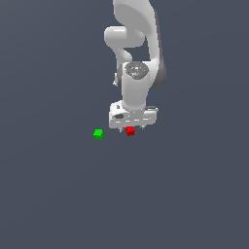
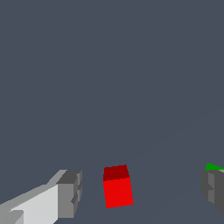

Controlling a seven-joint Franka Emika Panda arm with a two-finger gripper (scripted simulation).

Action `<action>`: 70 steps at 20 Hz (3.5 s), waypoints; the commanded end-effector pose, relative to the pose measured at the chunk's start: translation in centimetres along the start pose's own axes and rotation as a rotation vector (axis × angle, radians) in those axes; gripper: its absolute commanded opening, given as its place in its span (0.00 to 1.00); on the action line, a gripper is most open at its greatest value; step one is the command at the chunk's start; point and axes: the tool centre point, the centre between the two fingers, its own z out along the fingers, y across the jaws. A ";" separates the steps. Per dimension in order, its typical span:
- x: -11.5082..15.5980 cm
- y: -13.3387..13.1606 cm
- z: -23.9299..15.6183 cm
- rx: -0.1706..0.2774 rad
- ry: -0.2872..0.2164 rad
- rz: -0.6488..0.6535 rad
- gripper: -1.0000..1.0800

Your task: Stack the red cube on top of the green cube.

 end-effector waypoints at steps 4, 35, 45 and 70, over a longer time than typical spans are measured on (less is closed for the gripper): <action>-3.1 -0.6 2.8 0.004 0.000 -0.057 0.96; -7.3 -1.1 11.1 0.008 0.000 -0.132 0.96; -7.3 -1.1 11.7 0.008 0.000 -0.133 0.00; -7.4 -1.1 4.1 0.007 0.000 -0.133 0.00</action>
